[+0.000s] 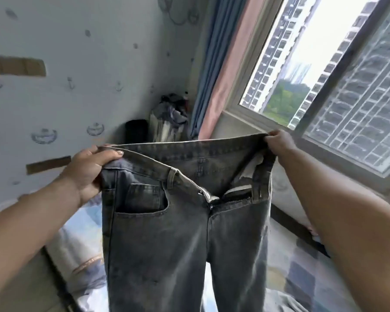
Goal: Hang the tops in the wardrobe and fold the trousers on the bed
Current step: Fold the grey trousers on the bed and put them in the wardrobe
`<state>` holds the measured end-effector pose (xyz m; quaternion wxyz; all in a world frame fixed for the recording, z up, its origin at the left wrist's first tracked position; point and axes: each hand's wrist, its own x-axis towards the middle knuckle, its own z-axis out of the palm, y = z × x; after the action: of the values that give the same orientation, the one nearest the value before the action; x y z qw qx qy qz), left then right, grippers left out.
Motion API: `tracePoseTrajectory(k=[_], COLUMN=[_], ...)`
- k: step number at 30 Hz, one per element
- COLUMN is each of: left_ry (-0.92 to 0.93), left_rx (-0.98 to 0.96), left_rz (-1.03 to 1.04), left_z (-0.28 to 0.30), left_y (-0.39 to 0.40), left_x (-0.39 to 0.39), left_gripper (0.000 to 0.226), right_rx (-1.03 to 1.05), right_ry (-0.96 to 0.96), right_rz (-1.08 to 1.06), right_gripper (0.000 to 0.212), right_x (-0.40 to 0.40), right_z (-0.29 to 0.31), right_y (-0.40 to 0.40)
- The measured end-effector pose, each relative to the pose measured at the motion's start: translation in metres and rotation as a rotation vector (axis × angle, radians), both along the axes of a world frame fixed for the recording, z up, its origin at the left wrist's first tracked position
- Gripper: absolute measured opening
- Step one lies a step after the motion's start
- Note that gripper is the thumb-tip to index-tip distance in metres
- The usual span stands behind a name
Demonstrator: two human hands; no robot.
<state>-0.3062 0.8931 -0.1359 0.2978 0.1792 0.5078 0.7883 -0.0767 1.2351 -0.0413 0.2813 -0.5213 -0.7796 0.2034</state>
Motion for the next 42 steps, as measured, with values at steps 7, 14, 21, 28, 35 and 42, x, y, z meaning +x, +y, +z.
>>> tracePoseTrajectory(k=[7,14,21,28,35,42], left_ry=[-0.119,-0.257,-0.282,0.034,0.959,0.946], left_rx=[-0.258,-0.498,-0.764,-1.230,-1.255,-1.297], left_rz=[0.247,0.284,0.292,0.201,-0.276,-0.575], left_z=[-0.126,-0.234,-0.345,-0.474,-0.544,-0.604], left_y=[-0.017,0.017,0.052,0.053,0.125,0.197], left_x=[-0.130,-0.329,-0.520,-0.613,-0.614,-0.581], left_gripper=[0.019,0.020,0.020,0.044,0.018,0.056], right_rx=[-0.198,-0.348,-0.466,-0.645,-0.835,-0.837], right_ry=[-0.117,-0.273,-0.312,-0.234,-0.364,-0.009], right_rz=[0.079,0.039,0.030,0.174,0.092,0.064], right_gripper=[0.026,0.030,0.038,0.048,0.073,0.056], right_x=[-0.163,-0.365,-0.581,-0.671,-0.634,-0.655], right_z=[-0.158,-0.259,-0.360,-0.525,-0.664,-0.713], right_y=[-0.001,0.020,0.050,0.025,-0.020,-0.055])
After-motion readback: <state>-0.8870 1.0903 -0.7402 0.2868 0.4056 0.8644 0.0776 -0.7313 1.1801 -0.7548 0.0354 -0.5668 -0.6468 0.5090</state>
